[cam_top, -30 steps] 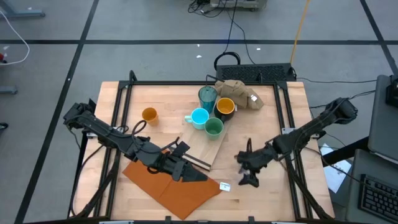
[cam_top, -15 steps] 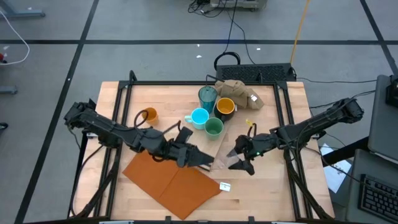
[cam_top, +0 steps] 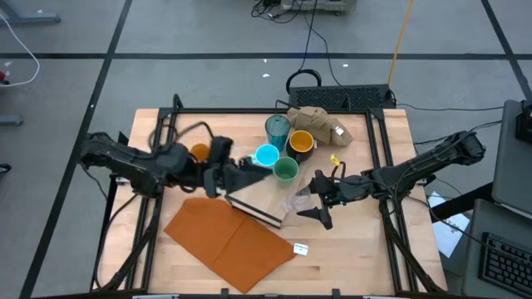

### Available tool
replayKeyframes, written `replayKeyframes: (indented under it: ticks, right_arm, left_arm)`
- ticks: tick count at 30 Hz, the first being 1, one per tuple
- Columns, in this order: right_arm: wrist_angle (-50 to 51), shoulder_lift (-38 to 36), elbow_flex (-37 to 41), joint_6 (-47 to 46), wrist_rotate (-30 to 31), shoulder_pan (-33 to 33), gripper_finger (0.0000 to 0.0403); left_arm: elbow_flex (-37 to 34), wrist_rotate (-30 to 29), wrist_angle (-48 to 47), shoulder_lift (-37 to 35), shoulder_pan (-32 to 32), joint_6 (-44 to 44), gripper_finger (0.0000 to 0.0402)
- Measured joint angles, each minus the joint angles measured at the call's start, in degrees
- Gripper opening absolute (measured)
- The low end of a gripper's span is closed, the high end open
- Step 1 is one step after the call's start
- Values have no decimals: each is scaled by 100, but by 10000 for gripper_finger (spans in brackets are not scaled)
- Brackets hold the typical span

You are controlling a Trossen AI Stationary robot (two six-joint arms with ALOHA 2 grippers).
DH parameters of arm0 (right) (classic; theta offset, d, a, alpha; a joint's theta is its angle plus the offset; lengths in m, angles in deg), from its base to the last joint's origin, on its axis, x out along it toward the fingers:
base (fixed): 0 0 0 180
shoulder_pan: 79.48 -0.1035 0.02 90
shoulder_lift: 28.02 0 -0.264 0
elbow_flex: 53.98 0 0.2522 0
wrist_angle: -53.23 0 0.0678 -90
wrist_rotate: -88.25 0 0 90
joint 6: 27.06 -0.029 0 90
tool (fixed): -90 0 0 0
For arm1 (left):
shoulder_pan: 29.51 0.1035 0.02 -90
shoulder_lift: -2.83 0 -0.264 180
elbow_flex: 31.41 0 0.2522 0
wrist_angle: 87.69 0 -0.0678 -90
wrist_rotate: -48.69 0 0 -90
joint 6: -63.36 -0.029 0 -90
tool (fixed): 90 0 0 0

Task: Stack small to large cups/mugs on shelf
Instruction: Put the transparent mug on the shelf

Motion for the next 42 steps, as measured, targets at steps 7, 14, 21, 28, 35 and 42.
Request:
replayKeyframes:
  ticks: [7, 14, 21, 28, 35, 42]
  right_arm:
    - [-556, 402, 2, 387, 368, -2, 305]
    - [-1084, 1032, 0, 375, 806, -7, 303]
    - [-1589, 1589, 0, 251, 979, -2, 305]
    - [-2244, 2110, -2, 157, 1249, -3, 306]
    - [-2362, 2380, 0, 108, 1423, -5, 306]
    - [-2353, 2693, 0, -31, 1427, -28, 306]
  left_arm:
    - [0, -790, -1019, -852, 44, -885, 243]
    - [0, -1310, -1843, -1472, -48, -1182, 243]
    - [-2, -1453, -2072, -1692, -118, -1284, 243]
    - [-7, -1453, -2060, -1690, -116, -1280, 243]
    - [-11, -1453, -2224, -1761, -60, -1254, 243]
    - [-11, -1455, -2376, -1856, -14, -1232, 243]
